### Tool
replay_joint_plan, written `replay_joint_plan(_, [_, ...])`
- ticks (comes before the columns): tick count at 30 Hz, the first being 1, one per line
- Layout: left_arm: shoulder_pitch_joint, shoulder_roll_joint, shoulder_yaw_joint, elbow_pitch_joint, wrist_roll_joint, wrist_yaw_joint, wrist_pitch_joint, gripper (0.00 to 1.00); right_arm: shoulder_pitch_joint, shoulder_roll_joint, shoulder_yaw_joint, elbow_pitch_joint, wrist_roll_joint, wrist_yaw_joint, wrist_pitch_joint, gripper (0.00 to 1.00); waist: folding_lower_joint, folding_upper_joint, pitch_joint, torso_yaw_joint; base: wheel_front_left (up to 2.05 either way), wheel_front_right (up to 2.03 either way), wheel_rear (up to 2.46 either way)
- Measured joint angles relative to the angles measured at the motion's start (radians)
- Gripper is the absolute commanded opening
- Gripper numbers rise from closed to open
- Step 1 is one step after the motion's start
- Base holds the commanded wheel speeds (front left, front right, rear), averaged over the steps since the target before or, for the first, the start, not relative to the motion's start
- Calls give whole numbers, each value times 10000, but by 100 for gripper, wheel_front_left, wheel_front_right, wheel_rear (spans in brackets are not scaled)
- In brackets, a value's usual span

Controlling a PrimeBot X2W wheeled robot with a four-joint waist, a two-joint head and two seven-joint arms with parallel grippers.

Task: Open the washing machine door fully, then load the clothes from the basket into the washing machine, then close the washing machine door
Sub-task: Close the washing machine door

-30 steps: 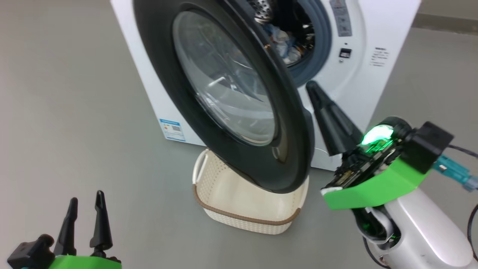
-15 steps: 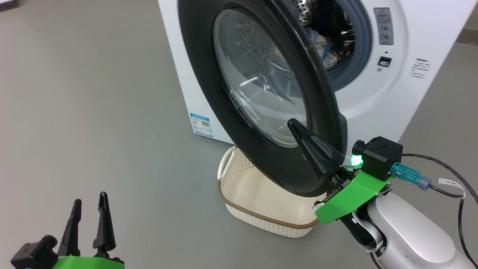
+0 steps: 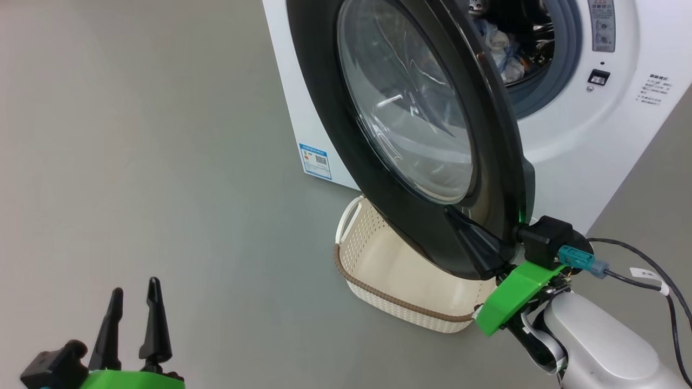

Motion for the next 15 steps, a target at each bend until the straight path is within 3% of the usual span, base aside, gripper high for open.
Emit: replay_joint_plan(15, [-41, 36, -90, 0, -52, 0, 0, 100, 0, 58, -899, 539, 2, 17, 0, 0, 0, 0, 221, -171, 0, 0, 0])
